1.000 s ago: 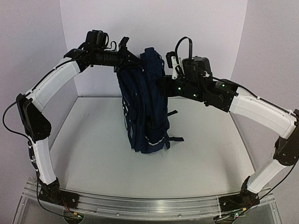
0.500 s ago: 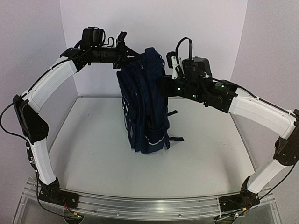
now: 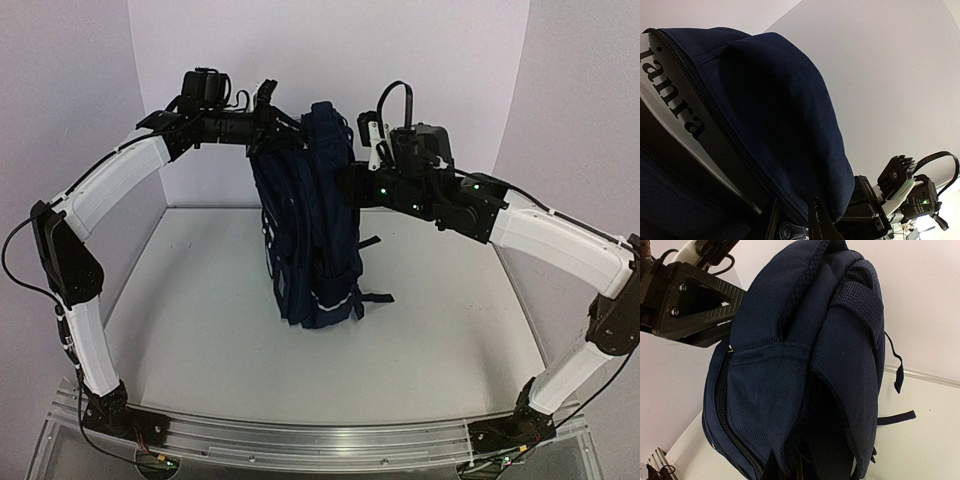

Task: Pack the student bag
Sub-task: Zip the student bag at the center of the board.

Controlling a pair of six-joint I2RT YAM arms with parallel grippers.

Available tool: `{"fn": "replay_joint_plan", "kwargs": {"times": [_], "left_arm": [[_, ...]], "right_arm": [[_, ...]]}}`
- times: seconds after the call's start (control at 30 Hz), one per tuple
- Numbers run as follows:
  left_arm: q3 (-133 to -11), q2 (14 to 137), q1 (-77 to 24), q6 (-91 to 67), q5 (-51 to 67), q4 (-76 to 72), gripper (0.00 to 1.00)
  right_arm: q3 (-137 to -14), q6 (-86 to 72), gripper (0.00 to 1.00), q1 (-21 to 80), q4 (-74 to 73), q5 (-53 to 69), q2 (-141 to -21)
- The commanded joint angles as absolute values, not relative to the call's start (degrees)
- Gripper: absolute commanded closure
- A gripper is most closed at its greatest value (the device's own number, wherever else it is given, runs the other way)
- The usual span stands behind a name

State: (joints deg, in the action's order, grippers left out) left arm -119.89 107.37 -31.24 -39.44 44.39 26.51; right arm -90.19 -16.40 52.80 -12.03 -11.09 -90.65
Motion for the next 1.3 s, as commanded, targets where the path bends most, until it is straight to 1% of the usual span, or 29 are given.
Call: {"fn": "replay_joint_plan", "kwargs": {"times": [0.0, 0.1, 0.13, 0.2, 0.23, 0.37, 0.53, 0.93, 1.27], "left_arm": [[-119.3, 104.22, -31.55, -39.45, 45.62, 24.18, 0.78], [-118.79, 103.92, -31.64, -39.96, 46.01, 23.57, 0.79], [-118.54, 103.84, -31.7, -40.12, 46.16, 23.21, 0.84], [-118.27, 103.7, -31.69, -40.19, 46.24, 22.73, 0.96], [-118.34, 103.63, -31.67, -40.05, 46.05, 22.4, 0.99], [-120.98, 104.22, -31.31, -38.47, 43.79, 21.47, 1.0], [-127.48, 107.71, -29.19, -38.06, 42.83, 20.04, 1.0], [-139.15, 118.92, -21.64, -37.86, 47.5, 15.52, 1.0], [-139.68, 125.51, -17.99, -41.94, 43.0, 1.33, 1.0]], "right_arm": [[-88.3, -16.61, 1.0, 52.53, -16.08, -13.21, -91.18], [-88.31, -16.61, 1.0, 52.53, -16.06, -13.26, -91.25], [-88.3, -16.61, 1.0, 52.53, -16.08, -13.27, -91.24], [-88.21, -16.6, 1.0, 52.54, -16.07, -13.41, -91.21], [-88.26, -16.61, 1.0, 52.55, -16.13, -13.28, -91.14], [-88.05, -16.63, 1.0, 52.56, -16.23, -11.38, -90.08], [-87.06, -16.26, 1.0, 52.52, -18.16, -8.93, -87.44], [-87.71, -15.25, 1.0, 52.54, -23.13, -5.85, -86.82], [-89.44, -15.27, 1.0, 52.53, -27.14, -4.29, -86.94]]}}
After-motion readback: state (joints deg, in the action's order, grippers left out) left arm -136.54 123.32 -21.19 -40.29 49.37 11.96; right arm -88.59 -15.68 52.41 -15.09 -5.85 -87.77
